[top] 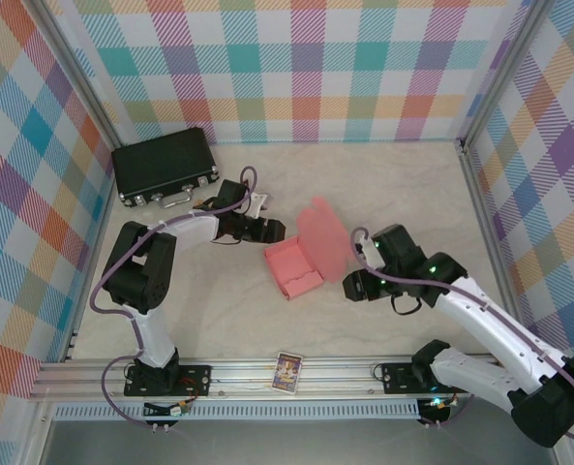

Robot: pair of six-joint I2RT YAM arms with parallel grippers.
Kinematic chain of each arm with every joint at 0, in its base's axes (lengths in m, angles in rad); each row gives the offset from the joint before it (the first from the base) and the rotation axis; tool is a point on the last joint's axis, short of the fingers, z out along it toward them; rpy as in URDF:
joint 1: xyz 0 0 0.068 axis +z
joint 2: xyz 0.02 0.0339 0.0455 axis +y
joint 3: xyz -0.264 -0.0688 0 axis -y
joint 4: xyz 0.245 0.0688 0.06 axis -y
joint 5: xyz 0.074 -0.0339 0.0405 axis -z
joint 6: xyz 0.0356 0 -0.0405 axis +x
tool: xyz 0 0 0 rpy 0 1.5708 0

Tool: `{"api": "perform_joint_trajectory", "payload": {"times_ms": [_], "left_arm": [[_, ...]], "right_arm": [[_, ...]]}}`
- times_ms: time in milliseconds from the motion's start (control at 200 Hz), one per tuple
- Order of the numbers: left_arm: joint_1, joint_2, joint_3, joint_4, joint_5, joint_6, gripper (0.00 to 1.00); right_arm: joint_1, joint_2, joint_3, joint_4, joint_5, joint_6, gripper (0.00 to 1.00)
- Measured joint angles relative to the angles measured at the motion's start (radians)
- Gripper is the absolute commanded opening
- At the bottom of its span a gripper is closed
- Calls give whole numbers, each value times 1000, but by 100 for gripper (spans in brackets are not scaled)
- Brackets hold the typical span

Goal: Fold the paper box

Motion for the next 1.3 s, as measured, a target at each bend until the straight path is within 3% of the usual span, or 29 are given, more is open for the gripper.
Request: {"api": "perform_joint_trajectory", "payload": {"times_ms": [205,410,690,895,1070,1300], "left_arm": [[0,25,0,0,0,3,56],[-6,27,-35,12,0,-13,51],[-11,-63,-177,67,-30,-95,50],[-18,-195,-299,175,-80,-225,51],[-55,-217,-367,271,-106,-338,51],[-98,-217,-383,327,-134,-419,52]], "right_arm": [[42,37,-189,237,10,122,37],[43,141,-201,440,90,164,35],[31,375,-36,519,202,111,32],[-32,539,114,561,211,23,31],[-55,660,235,579,197,-48,30],[-54,663,288,565,168,-81,41]]}}
